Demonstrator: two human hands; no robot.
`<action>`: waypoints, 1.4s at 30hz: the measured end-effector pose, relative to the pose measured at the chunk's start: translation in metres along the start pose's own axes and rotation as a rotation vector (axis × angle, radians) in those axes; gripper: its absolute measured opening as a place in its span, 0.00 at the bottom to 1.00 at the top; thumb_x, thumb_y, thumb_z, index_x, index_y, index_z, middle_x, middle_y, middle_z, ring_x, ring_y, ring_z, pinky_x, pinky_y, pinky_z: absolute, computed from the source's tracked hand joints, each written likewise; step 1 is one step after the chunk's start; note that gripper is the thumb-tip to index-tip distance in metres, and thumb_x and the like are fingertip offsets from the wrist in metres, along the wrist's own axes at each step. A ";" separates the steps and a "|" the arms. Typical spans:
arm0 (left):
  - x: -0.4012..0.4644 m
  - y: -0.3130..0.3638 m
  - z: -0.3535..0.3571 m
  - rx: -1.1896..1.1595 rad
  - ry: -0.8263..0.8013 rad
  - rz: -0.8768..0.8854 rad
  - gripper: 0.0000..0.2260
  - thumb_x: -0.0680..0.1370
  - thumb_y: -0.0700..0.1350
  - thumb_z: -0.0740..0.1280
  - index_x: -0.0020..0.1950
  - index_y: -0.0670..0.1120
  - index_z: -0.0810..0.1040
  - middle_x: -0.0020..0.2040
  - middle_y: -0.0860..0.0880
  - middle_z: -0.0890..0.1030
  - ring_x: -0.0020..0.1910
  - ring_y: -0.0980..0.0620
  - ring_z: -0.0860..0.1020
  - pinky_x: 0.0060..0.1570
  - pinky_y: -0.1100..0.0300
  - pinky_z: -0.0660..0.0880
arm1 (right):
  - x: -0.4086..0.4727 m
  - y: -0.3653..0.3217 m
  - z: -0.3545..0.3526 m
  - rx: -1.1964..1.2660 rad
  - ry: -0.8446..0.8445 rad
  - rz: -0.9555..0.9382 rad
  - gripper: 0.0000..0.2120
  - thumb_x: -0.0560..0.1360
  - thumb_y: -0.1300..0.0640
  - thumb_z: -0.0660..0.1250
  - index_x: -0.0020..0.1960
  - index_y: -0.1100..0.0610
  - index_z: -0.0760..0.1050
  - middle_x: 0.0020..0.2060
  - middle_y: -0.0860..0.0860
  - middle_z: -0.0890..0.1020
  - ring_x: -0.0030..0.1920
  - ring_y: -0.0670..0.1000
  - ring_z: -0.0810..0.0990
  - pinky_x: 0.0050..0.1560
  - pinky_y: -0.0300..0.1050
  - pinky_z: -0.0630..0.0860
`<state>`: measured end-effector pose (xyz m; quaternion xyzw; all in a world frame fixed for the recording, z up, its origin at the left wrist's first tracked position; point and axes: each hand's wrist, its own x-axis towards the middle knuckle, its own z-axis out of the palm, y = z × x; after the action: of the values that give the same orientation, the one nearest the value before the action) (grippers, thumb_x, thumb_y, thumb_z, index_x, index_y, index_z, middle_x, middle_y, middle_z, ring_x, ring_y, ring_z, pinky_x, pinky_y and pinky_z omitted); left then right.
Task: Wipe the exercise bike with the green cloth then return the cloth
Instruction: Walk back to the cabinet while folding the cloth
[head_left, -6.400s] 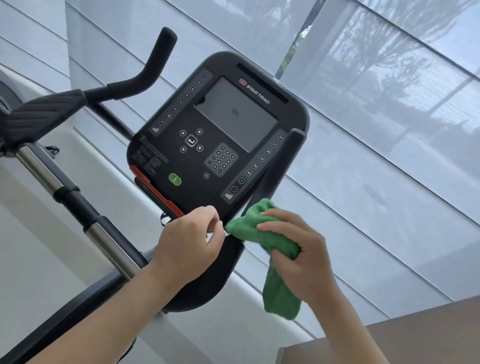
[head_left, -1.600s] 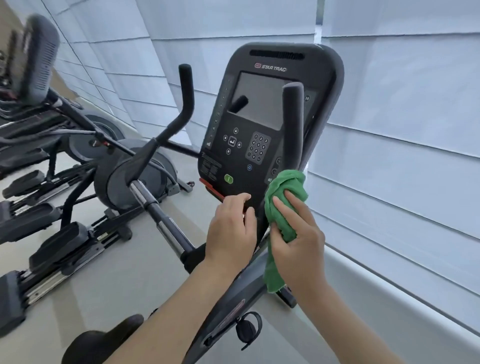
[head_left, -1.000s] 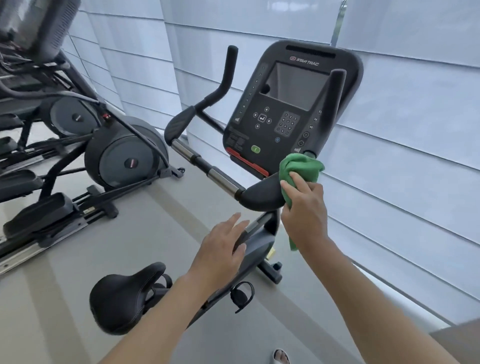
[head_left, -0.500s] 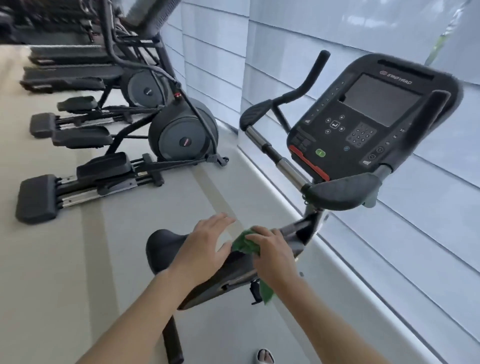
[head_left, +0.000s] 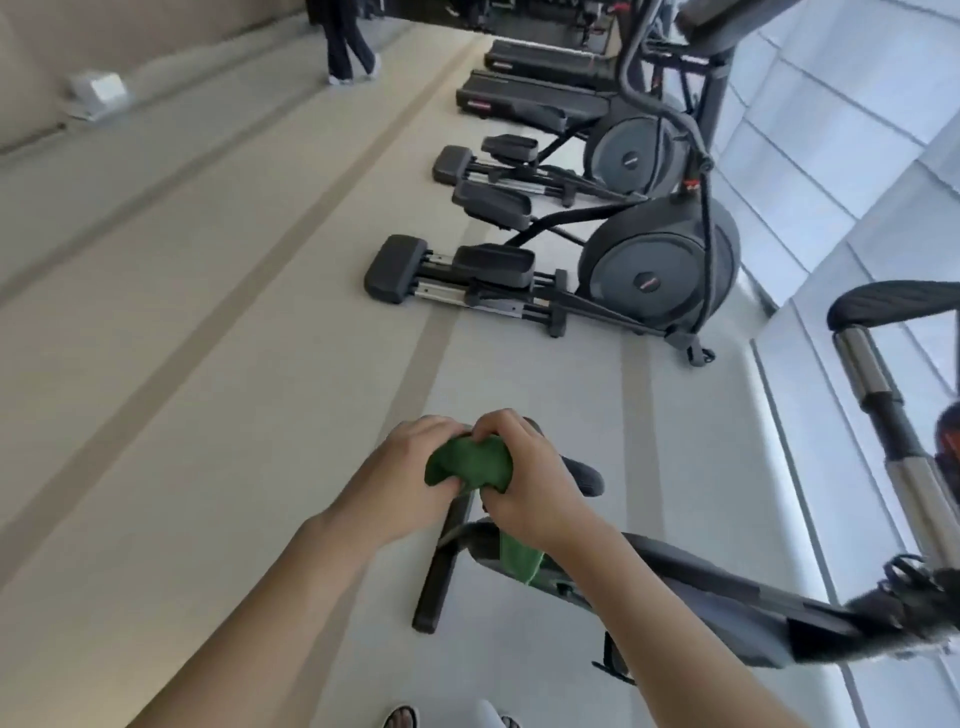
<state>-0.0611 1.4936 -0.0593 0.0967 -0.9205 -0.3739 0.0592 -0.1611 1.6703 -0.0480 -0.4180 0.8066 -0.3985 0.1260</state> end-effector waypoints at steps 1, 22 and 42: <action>-0.006 -0.002 -0.003 -0.010 0.030 -0.035 0.21 0.75 0.45 0.73 0.66 0.59 0.77 0.60 0.65 0.77 0.60 0.63 0.73 0.58 0.67 0.71 | 0.006 -0.001 0.004 0.026 -0.017 -0.036 0.24 0.68 0.68 0.69 0.57 0.46 0.71 0.54 0.38 0.75 0.51 0.41 0.77 0.44 0.33 0.74; -0.104 0.036 0.005 0.041 0.571 -0.424 0.11 0.78 0.36 0.68 0.52 0.53 0.80 0.49 0.59 0.81 0.48 0.55 0.80 0.49 0.50 0.79 | 0.022 0.013 0.032 0.171 -0.244 -0.284 0.29 0.66 0.59 0.79 0.65 0.45 0.77 0.58 0.34 0.76 0.57 0.38 0.78 0.54 0.30 0.74; -0.159 -0.089 -0.103 -0.032 0.610 -0.394 0.09 0.80 0.45 0.72 0.57 0.58 0.80 0.50 0.62 0.82 0.48 0.59 0.81 0.48 0.54 0.80 | 0.089 -0.096 0.128 0.087 -0.243 -0.225 0.16 0.73 0.56 0.71 0.59 0.43 0.81 0.48 0.38 0.84 0.49 0.43 0.82 0.47 0.44 0.81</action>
<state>0.1243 1.3968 -0.0533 0.3784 -0.8182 -0.3464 0.2595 -0.0925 1.5005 -0.0485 -0.5450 0.7154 -0.3913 0.1949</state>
